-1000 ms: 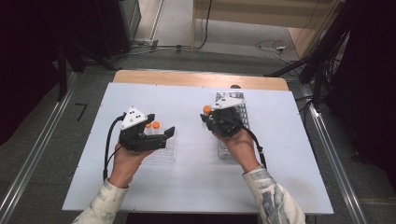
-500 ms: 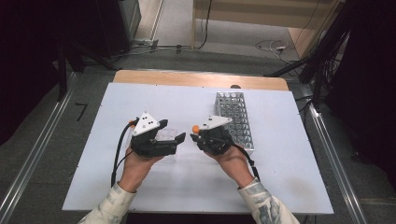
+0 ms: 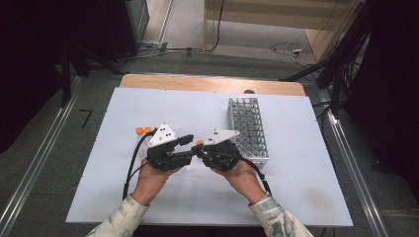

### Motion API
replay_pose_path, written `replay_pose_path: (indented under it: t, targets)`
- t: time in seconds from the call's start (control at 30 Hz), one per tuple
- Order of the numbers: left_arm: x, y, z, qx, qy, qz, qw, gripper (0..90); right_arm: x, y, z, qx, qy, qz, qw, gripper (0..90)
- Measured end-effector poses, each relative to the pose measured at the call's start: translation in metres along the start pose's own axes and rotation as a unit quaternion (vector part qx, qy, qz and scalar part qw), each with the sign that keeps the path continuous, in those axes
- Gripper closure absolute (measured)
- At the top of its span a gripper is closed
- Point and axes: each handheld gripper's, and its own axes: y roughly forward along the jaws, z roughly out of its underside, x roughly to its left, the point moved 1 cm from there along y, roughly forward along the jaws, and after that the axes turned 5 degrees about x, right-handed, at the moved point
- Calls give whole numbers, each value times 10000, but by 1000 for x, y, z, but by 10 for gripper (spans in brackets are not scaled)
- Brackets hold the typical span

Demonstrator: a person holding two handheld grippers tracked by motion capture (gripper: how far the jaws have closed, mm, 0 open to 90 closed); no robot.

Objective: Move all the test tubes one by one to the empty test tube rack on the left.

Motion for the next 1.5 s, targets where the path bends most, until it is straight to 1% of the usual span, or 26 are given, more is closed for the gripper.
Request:
replay_pose_path:
  t: [0.13, 0.33, 0.47, 0.73, 0.77, 0.8, 0.93, 0.97, 1.07, 1.13, 1.2, 1.23, 1.3, 1.4, 1.5]
  targets:
    - [-1, 2, 1, 30, 5, 65, 10000, 597, 3, 0, -1, -19, -32, -82, 10000, 720]
    - [-2, 5, 2, 42, -14, 202, 9998, 682, 4, -2, -1, -79, -9, -134, 9999, 720]
    - [0, 6, 2, 42, -46, 260, 9996, 688, 4, -2, -1, -76, 23, -142, 9999, 720]
    - [0, 5, 1, 47, -24, 241, 9997, 702, 3, -3, 0, -99, 33, -166, 9998, 705]
    - [0, 5, 1, 36, -31, 230, 9997, 703, 4, -3, 0, -107, 22, -186, 9998, 691]
    - [0, 5, 0, 22, -34, 212, 9998, 703, 5, -2, 0, -114, 5, -206, 9997, 652]
    - [3, 2, -3, -76, -82, 178, 9998, 704, 5, -3, 0, -66, -9, -248, 9997, 446]
    - [4, 0, -5, -120, -103, 164, 9997, 704, 3, -3, 0, -59, 31, -246, 9997, 411]
    - [9, -6, -11, -253, -153, 105, 9995, 704, -2, -8, 2, -93, 125, -282, 9995, 352]
    - [13, -10, -15, -315, -219, 51, 9993, 704, -6, -11, 6, -122, 205, -259, 9994, 337]
    - [18, -16, -18, -390, -230, -68, 9990, 704, -8, -12, 9, -90, 248, -192, 9995, 327]
    - [20, -19, -20, -451, -259, -94, 9986, 704, -10, -12, 11, -91, 246, -165, 9995, 327]
    - [25, -26, -23, -540, -303, -160, 9980, 704, -14, -11, 14, -57, 320, -157, 9993, 320]
    - [33, -33, -25, -645, -338, -376, 9966, 704, -17, -13, 17, -51, 358, -138, 9993, 320]
    - [42, -37, -24, -661, -369, -615, 9952, 704, -19, -13, 19, -27, 405, -99, 9991, 322]
